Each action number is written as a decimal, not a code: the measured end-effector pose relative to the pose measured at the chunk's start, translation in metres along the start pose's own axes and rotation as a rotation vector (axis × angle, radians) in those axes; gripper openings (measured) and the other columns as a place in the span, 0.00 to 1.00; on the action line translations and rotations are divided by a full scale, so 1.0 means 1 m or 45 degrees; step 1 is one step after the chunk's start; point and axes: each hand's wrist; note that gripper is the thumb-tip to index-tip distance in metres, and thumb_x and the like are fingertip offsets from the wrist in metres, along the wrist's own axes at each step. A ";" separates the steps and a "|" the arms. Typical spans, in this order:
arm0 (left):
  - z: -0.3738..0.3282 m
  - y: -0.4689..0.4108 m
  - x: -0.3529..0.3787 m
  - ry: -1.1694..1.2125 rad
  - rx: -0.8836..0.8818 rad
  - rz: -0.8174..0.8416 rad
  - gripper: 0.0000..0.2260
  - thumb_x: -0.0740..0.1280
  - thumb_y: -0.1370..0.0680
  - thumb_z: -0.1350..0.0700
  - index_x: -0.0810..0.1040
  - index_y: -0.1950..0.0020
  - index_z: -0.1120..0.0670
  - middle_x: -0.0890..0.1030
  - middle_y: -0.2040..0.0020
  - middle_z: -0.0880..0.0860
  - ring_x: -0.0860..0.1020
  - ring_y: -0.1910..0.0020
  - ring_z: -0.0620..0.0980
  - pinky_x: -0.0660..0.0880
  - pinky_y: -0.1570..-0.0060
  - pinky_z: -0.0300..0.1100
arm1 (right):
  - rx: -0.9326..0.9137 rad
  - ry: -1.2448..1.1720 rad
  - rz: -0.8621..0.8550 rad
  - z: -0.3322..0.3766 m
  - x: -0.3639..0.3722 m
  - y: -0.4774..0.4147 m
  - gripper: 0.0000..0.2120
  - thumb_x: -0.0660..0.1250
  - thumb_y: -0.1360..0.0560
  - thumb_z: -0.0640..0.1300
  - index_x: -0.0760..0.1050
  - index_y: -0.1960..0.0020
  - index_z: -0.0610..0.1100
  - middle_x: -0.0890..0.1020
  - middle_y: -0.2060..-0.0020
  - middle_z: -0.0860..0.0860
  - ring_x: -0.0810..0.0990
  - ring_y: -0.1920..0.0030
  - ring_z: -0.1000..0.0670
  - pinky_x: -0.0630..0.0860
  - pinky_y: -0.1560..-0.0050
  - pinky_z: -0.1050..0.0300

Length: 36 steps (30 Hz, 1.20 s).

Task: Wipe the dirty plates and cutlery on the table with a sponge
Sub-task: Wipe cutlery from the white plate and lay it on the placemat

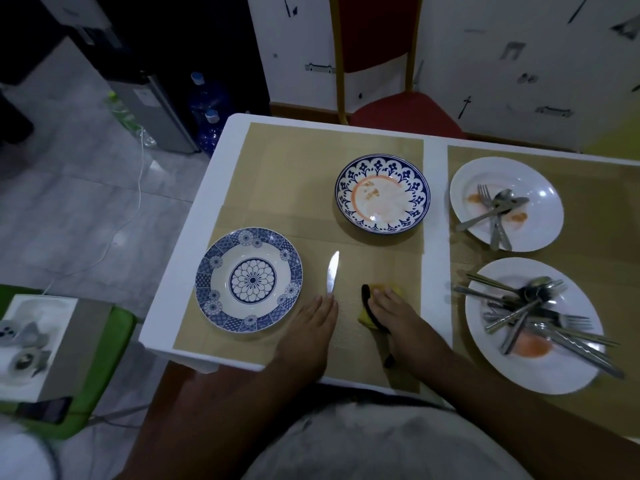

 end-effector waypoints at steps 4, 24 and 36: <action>-0.013 -0.008 -0.017 0.025 0.006 -0.048 0.31 0.57 0.18 0.57 0.45 0.18 0.58 0.45 0.18 0.56 0.43 0.19 0.55 0.48 0.21 0.52 | 0.059 -0.116 -0.079 -0.001 -0.010 -0.001 0.34 0.63 0.27 0.34 0.53 0.25 0.44 0.55 0.25 0.48 0.50 0.25 0.47 0.47 0.27 0.56; -0.191 -0.108 -0.038 0.178 0.499 -0.162 0.21 0.67 0.23 0.57 0.76 0.30 0.61 0.77 0.31 0.60 0.75 0.32 0.59 0.70 0.32 0.50 | 0.576 -0.323 -0.683 -0.101 -0.077 0.140 0.31 0.61 0.28 0.29 0.61 0.27 0.43 0.64 0.27 0.48 0.58 0.26 0.50 0.56 0.26 0.52; -0.265 -0.158 -0.020 0.336 0.064 -0.134 0.07 0.68 0.23 0.54 0.81 0.54 0.57 0.78 0.55 0.55 0.77 0.58 0.52 0.77 0.59 0.46 | 0.635 -0.375 -0.688 -0.144 -0.081 0.190 0.31 0.59 0.28 0.29 0.62 0.27 0.44 0.63 0.28 0.51 0.57 0.27 0.54 0.56 0.27 0.58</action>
Point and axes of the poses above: each hand's wrist, its own y-axis away from the middle knuckle, its own x-axis out of the palm, z = x × y
